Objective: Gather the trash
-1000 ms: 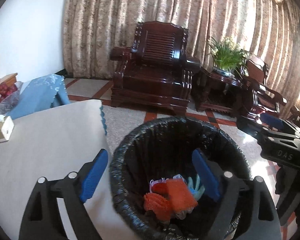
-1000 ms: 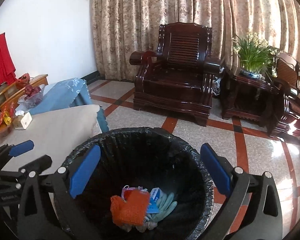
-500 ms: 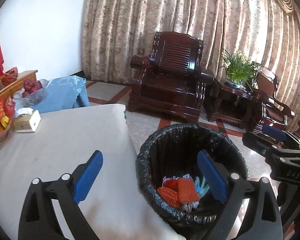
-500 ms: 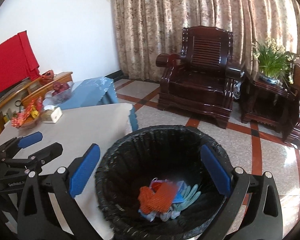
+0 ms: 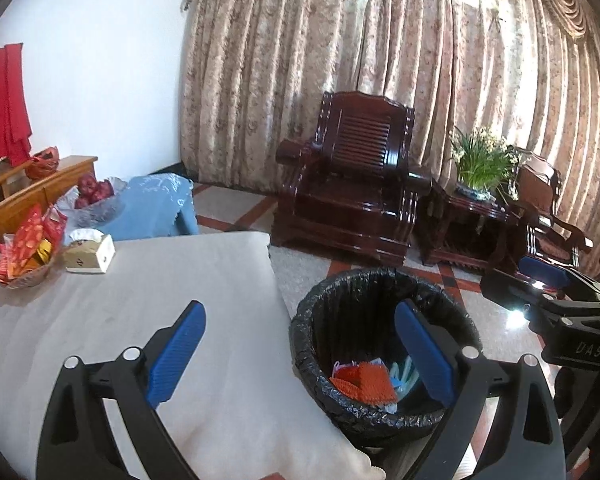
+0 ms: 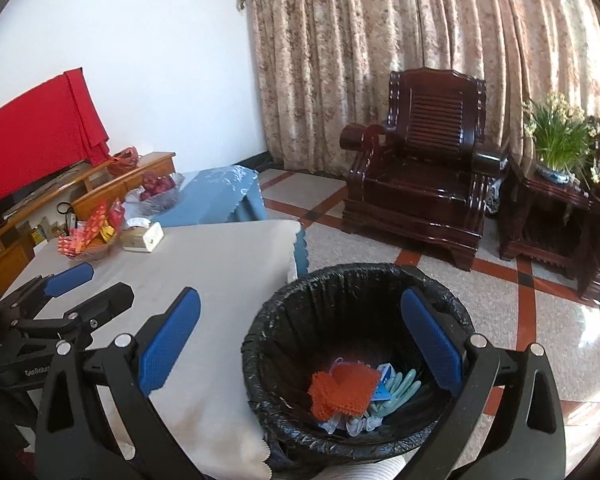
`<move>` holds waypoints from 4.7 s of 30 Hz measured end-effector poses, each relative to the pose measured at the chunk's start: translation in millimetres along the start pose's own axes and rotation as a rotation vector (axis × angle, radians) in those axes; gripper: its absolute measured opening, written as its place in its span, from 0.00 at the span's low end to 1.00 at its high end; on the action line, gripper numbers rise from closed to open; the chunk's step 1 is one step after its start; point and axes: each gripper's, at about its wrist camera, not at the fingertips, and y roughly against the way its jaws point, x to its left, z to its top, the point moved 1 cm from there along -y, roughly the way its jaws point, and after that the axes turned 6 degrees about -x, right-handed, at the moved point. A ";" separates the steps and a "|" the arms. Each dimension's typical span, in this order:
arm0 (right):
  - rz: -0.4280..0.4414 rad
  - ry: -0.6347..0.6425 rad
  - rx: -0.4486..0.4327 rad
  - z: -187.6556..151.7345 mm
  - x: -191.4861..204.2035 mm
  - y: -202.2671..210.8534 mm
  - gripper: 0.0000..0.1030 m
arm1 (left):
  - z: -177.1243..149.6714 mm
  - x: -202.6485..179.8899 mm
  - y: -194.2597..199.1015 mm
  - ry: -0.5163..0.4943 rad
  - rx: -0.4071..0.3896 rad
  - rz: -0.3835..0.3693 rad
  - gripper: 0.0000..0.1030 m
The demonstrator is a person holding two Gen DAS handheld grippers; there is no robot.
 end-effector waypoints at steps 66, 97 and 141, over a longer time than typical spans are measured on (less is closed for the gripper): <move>0.029 0.083 -0.057 14.3 37.5 16.4 0.95 | 21.0 22.3 36.6 0.015 -0.082 0.061 0.91; 0.030 0.082 -0.055 15.5 38.1 15.4 0.95 | 15.0 24.2 33.3 0.014 -0.076 0.066 0.91; 0.032 0.077 -0.048 11.9 42.2 10.5 0.95 | 14.2 25.0 32.6 0.011 -0.075 0.068 0.91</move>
